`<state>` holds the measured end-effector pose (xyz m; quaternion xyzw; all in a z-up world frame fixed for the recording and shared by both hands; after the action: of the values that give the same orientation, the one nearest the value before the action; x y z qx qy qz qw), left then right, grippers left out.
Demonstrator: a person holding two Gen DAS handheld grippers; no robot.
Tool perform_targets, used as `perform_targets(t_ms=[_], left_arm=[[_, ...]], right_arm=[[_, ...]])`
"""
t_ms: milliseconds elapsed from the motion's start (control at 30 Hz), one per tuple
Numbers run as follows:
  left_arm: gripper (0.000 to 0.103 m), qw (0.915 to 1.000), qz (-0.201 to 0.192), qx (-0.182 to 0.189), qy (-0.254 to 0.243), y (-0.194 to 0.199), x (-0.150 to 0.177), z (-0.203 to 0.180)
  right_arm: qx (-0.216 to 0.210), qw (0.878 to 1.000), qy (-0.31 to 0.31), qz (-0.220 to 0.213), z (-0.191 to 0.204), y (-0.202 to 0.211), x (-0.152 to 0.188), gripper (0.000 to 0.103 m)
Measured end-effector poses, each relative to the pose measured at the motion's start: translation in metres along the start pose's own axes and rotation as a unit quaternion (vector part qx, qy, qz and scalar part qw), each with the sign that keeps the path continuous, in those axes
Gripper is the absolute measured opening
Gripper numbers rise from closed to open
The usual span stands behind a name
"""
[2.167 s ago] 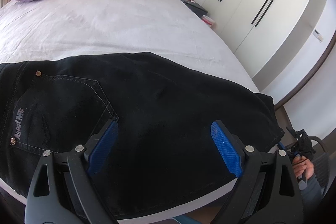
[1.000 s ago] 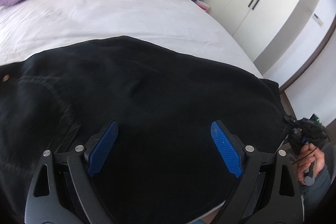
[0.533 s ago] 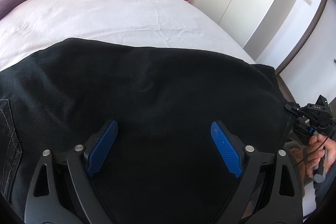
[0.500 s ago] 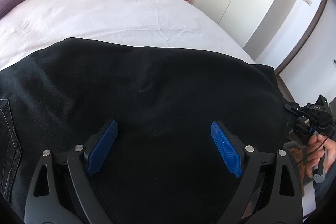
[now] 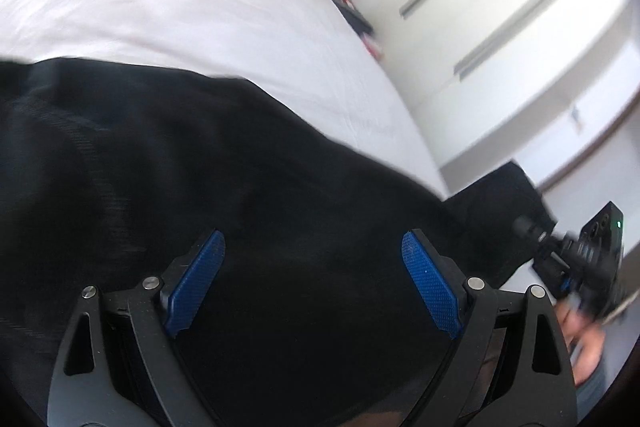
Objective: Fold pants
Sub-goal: 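Grasp the folded edge of the black jeans with the left tool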
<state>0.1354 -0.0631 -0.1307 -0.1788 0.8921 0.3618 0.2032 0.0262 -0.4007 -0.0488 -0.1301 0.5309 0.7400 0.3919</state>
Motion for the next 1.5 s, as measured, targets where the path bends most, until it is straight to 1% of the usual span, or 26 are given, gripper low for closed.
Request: perform_targets(t_ms=[33, 67, 100, 167, 233, 300, 433, 500, 567, 667, 700, 733, 800, 867, 933, 967, 1000, 1033, 1067, 1133, 1167, 1200, 1333, 1467, 1500], left_arm=[[0.091, 0.9995, -0.009, 0.019, 0.025, 0.010, -0.002, 0.012], [0.091, 0.9986, -0.013, 0.031, 0.042, 0.016, -0.004, 0.021], [0.091, 0.9976, -0.014, 0.041, 0.054, 0.020, -0.004, 0.027], [0.091, 0.9962, -0.011, 0.055, 0.067, 0.024, -0.005, 0.034], [0.091, 0.9955, -0.008, 0.063, 0.071, 0.026, -0.006, 0.035], [0.091, 0.9952, -0.002, 0.061, 0.076, 0.023, -0.007, 0.033], [0.098, 0.9948, 0.013, 0.055, 0.085, 0.013, -0.014, 0.029], [0.098, 0.9943, 0.023, 0.048, 0.092, 0.010, -0.018, 0.025], [0.099, 0.9936, 0.040, 0.039, 0.099, 0.003, -0.021, 0.020], [0.099, 0.9907, 0.068, 0.045, 0.109, -0.007, -0.023, 0.016], [0.099, 0.9903, 0.076, 0.046, 0.107, -0.003, -0.017, 0.015], [0.099, 0.9897, 0.086, 0.046, 0.105, -0.009, -0.018, 0.012], [0.097, 0.9889, 0.106, 0.041, 0.096, -0.025, -0.020, 0.003], [0.097, 0.9877, 0.114, 0.048, 0.095, -0.038, -0.021, -0.002], [0.088, 0.9864, 0.120, 0.059, 0.096, -0.045, -0.022, -0.004], [0.072, 0.9858, 0.123, 0.061, 0.096, -0.051, -0.026, -0.002], [0.049, 0.9844, 0.130, 0.067, 0.098, -0.054, -0.026, -0.003], [0.041, 0.9830, 0.134, 0.073, 0.101, -0.056, -0.026, -0.003], [0.029, 0.9829, 0.135, 0.073, 0.101, -0.056, -0.028, -0.002], [0.025, 0.9837, 0.131, 0.075, 0.098, -0.049, -0.031, 0.002], [0.020, 0.9844, 0.127, 0.076, 0.096, -0.041, -0.032, 0.005], [0.017, 0.9849, 0.124, 0.075, 0.095, -0.038, -0.032, 0.007], [0.015, 0.9873, 0.114, 0.068, 0.087, -0.022, -0.036, 0.017], [0.015, 0.9908, 0.105, 0.044, 0.074, -0.020, -0.034, 0.024], [0.015, 0.9917, 0.103, 0.031, 0.072, -0.022, -0.033, 0.028]], right_arm=[[-0.002, 0.998, 0.064, 0.029, 0.040, -0.020, 0.012, 0.006], [-0.003, 0.992, 0.112, 0.053, 0.070, -0.037, 0.026, 0.006], [-0.006, 0.986, 0.146, 0.077, 0.092, -0.054, 0.041, 0.006], [-0.013, 0.980, 0.166, 0.113, 0.116, -0.079, 0.065, 0.005], [-0.005, 0.975, 0.186, 0.123, 0.128, -0.089, 0.077, 0.006], [-0.001, 0.970, 0.209, 0.122, 0.136, -0.090, 0.084, 0.006], [0.005, 0.970, 0.218, 0.106, 0.137, -0.082, 0.084, 0.006], [0.008, 0.969, 0.231, 0.086, 0.142, -0.074, 0.088, 0.006], [0.010, 0.965, 0.253, 0.066, 0.146, -0.064, 0.093, 0.006], [0.009, 0.959, 0.280, 0.045, 0.149, -0.058, 0.095, 0.006], [0.009, 0.957, 0.287, 0.044, 0.150, -0.058, 0.096, 0.006], [0.008, 0.955, 0.291, 0.047, 0.149, -0.060, 0.099, 0.006], [0.005, 0.958, 0.282, 0.056, 0.148, -0.068, 0.101, 0.006], [-0.002, 0.959, 0.278, 0.055, 0.146, -0.067, 0.103, 0.006], [-0.008, 0.959, 0.278, 0.049, 0.147, -0.065, 0.101, 0.006], [-0.010, 0.960, 0.278, 0.045, 0.147, -0.063, 0.101, 0.006], [-0.011, 0.960, 0.278, 0.043, 0.148, -0.062, 0.100, 0.006], [-0.014, 0.959, 0.279, 0.042, 0.150, -0.062, 0.100, 0.006], [-0.015, 0.959, 0.281, 0.042, 0.152, -0.062, 0.100, 0.006], [-0.015, 0.957, 0.288, 0.040, 0.155, -0.061, 0.102, 0.006], [-0.016, 0.955, 0.293, 0.038, 0.158, -0.061, 0.104, 0.006], [-0.018, 0.954, 0.296, 0.037, 0.160, -0.060, 0.105, 0.006], [-0.024, 0.947, 0.318, 0.035, 0.177, -0.059, 0.112, 0.006], [-0.032, 0.938, 0.342, 0.041, 0.192, -0.067, 0.120, 0.006], [-0.033, 0.936, 0.348, 0.045, 0.195, -0.068, 0.125, 0.006]])
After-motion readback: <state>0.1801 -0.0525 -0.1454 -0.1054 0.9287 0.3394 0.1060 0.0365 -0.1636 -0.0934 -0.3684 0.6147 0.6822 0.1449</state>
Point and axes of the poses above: each gripper's, at about its wrist camera, not at the fingertips, and y roughly against the way its jaws point, z to its left, x to its underside, the point moved 1 cm from there along -y, roughly the way its jaws point, and after that the axes turned 1 degree about x, right-handed, at the moved point
